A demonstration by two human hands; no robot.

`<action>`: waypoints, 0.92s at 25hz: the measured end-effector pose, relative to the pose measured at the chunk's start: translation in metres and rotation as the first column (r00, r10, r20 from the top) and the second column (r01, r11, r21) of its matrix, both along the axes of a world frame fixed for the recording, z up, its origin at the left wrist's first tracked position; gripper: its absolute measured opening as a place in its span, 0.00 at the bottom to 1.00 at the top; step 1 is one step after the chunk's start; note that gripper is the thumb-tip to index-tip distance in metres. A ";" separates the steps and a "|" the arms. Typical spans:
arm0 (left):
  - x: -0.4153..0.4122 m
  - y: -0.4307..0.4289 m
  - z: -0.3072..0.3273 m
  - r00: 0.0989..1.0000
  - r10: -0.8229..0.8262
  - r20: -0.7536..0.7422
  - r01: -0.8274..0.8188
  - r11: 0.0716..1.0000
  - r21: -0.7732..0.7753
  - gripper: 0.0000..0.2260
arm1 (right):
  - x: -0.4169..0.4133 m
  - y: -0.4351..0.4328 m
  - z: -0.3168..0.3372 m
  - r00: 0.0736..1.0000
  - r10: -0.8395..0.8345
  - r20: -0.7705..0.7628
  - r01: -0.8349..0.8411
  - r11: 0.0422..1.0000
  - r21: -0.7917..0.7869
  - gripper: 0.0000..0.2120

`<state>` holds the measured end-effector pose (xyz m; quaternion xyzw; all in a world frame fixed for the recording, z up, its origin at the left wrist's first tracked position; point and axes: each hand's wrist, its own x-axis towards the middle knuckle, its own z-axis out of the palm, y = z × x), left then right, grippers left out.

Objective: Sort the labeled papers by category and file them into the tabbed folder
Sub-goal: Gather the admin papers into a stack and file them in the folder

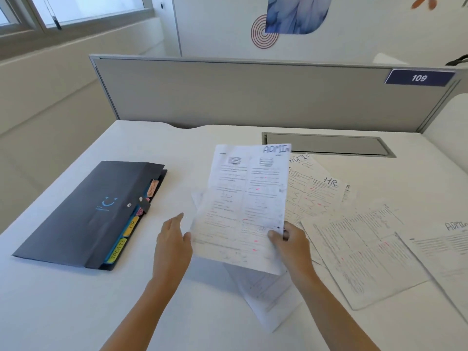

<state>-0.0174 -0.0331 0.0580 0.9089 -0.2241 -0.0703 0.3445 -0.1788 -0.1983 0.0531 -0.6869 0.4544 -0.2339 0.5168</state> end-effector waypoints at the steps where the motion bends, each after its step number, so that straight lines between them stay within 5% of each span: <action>1: 0.003 -0.002 0.004 0.997 -0.011 -0.071 0.009 0.999 -0.031 0.21 | -0.008 -0.004 -0.001 1.000 -0.015 0.016 0.015 1.000 0.010 0.06; 3: 0.009 -0.009 0.011 0.952 -0.089 -0.293 0.046 0.988 -0.150 0.19 | -0.023 -0.010 -0.003 0.999 -0.033 0.032 0.032 0.999 0.038 0.08; 6: 0.004 -0.020 0.019 0.754 -0.254 -0.605 0.036 0.937 -0.348 0.13 | -0.045 -0.016 -0.007 0.999 0.030 0.031 -0.033 0.996 0.085 0.08; 10: -0.008 -0.031 0.021 0.729 -0.310 -0.611 0.103 0.931 -0.349 0.12 | -0.071 -0.022 -0.003 0.995 0.082 0.057 -0.089 0.987 0.132 0.09; 15: -0.016 -0.043 0.023 0.732 -0.334 -0.593 0.090 0.911 -0.402 0.12 | -0.106 -0.035 0.005 0.967 -0.199 0.159 0.179 0.975 0.134 0.07; 17: -0.018 -0.044 0.024 0.740 -0.342 -0.579 0.097 0.907 -0.411 0.11 | -0.127 -0.043 0.002 0.914 -0.406 0.023 0.406 0.913 -0.024 0.08; 19: -0.019 -0.042 0.023 0.729 -0.347 -0.591 0.087 0.902 -0.422 0.10 | -0.152 -0.055 -0.002 0.768 -0.632 -0.108 0.603 0.769 -0.210 0.11; 21: -0.020 -0.039 0.021 0.715 -0.352 -0.604 0.078 0.899 -0.431 0.10 | -0.181 -0.078 -0.014 0.656 -0.727 -0.203 0.665 0.684 -0.299 0.15; 23: -0.023 -0.038 0.018 0.708 -0.352 -0.613 0.079 0.901 -0.426 0.10 | -0.206 -0.094 -0.029 0.565 -0.704 -0.431 0.610 0.708 -0.356 0.23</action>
